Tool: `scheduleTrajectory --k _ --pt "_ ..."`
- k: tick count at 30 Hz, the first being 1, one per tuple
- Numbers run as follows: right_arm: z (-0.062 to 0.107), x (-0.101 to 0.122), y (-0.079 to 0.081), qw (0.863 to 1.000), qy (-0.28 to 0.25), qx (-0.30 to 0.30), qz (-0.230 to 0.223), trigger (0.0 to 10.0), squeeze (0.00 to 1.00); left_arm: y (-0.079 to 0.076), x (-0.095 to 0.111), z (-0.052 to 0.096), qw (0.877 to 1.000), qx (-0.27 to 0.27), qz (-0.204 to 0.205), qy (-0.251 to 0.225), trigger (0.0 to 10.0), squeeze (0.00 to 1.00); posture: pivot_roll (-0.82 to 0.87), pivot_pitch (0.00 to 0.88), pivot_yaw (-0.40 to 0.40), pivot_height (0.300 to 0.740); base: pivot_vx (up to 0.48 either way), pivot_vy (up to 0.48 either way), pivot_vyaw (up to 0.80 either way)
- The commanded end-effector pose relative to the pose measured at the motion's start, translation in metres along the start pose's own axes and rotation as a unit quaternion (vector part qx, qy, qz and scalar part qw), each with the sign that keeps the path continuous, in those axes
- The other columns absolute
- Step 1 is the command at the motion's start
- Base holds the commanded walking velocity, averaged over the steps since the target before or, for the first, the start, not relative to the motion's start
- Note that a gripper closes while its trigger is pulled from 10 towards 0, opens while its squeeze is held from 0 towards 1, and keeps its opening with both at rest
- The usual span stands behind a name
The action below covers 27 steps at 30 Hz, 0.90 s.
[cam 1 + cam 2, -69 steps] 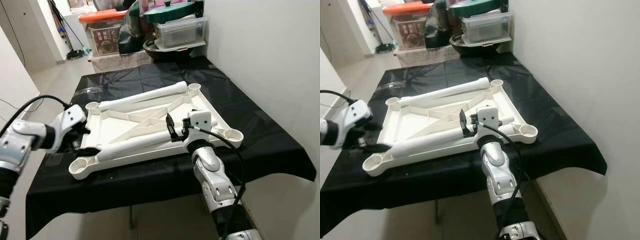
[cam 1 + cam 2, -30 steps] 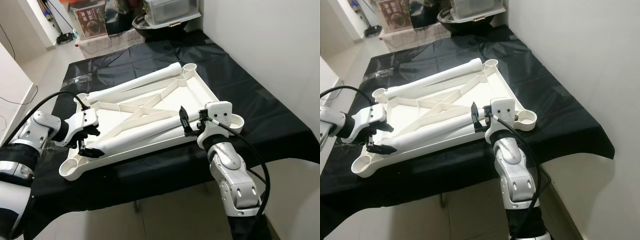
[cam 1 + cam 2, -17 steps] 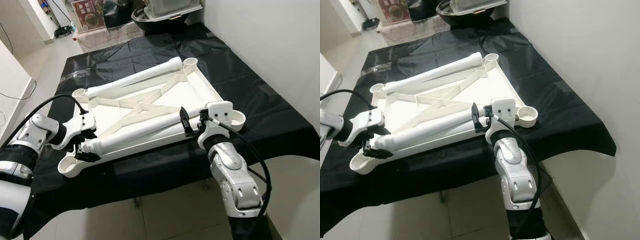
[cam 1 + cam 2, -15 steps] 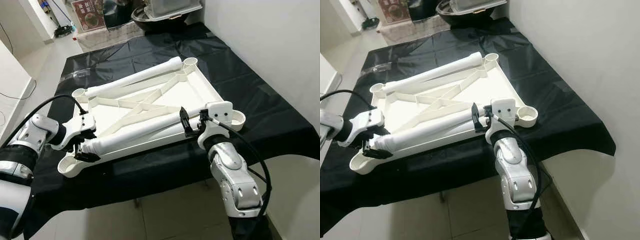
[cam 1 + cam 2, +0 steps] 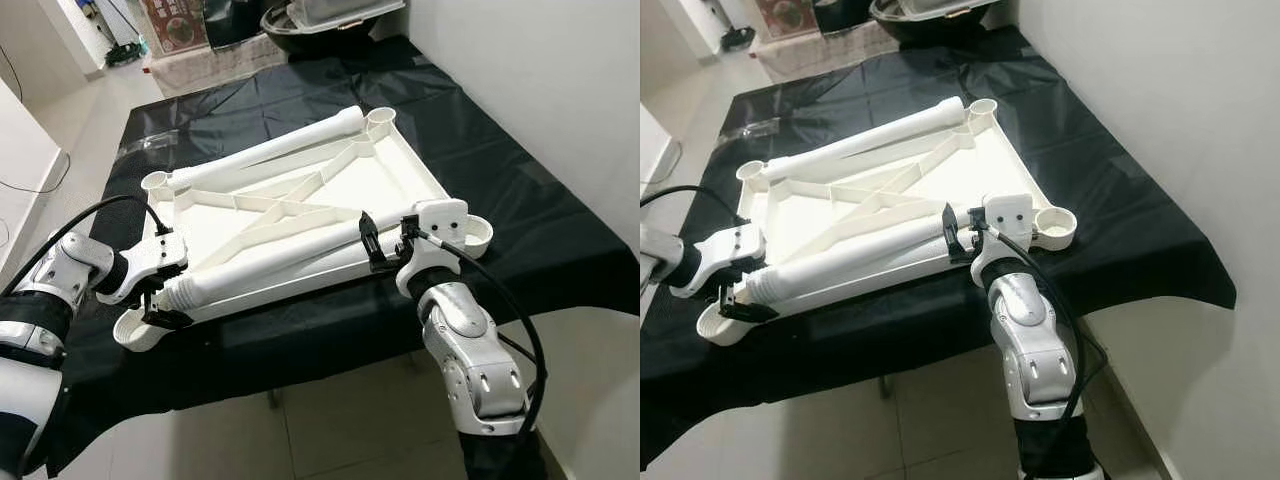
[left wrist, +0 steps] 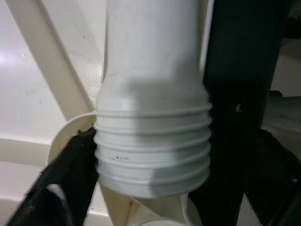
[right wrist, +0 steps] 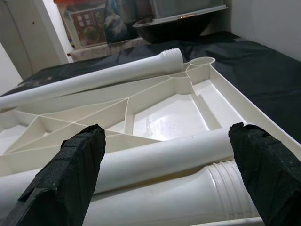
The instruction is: Building children table
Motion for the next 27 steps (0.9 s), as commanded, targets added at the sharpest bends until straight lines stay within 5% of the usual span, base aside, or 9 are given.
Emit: scheduleTrajectory --k 1,19,27 --pt "0.002 0.002 0.001 1.000 0.000 0.002 -0.006 10.0 0.00 0.000 -0.010 0.003 1.000 0.001 0.009 0.016 0.0 0.00 -0.07 0.187 0.154 0.740 0.000 0.000 0.00" --pt "0.003 0.000 0.006 1.000 0.001 0.009 -0.012 10.0 0.00 0.005 -0.007 0.005 1.000 0.017 -0.001 0.003 0.0 0.00 -0.07 0.157 0.161 0.740 0.000 0.000 0.00" --pt "0.002 0.001 0.010 1.000 -0.003 0.016 -0.021 10.0 0.00 0.017 0.012 0.013 0.997 0.064 -0.007 -0.050 0.0 0.00 -0.07 0.134 0.159 0.740 0.000 0.000 0.00"
Point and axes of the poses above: a point about 5 cm out from each wrist's last joint towards the gripper, its own z axis pointing back from the gripper into the wrist, its own x axis along the axis of the wrist's last joint, y = z × x, the point moved 5 cm from there along -z, pointing out of the wrist towards the gripper, and after that the axes turned 7 degrees about z, right-handed, at the moved point
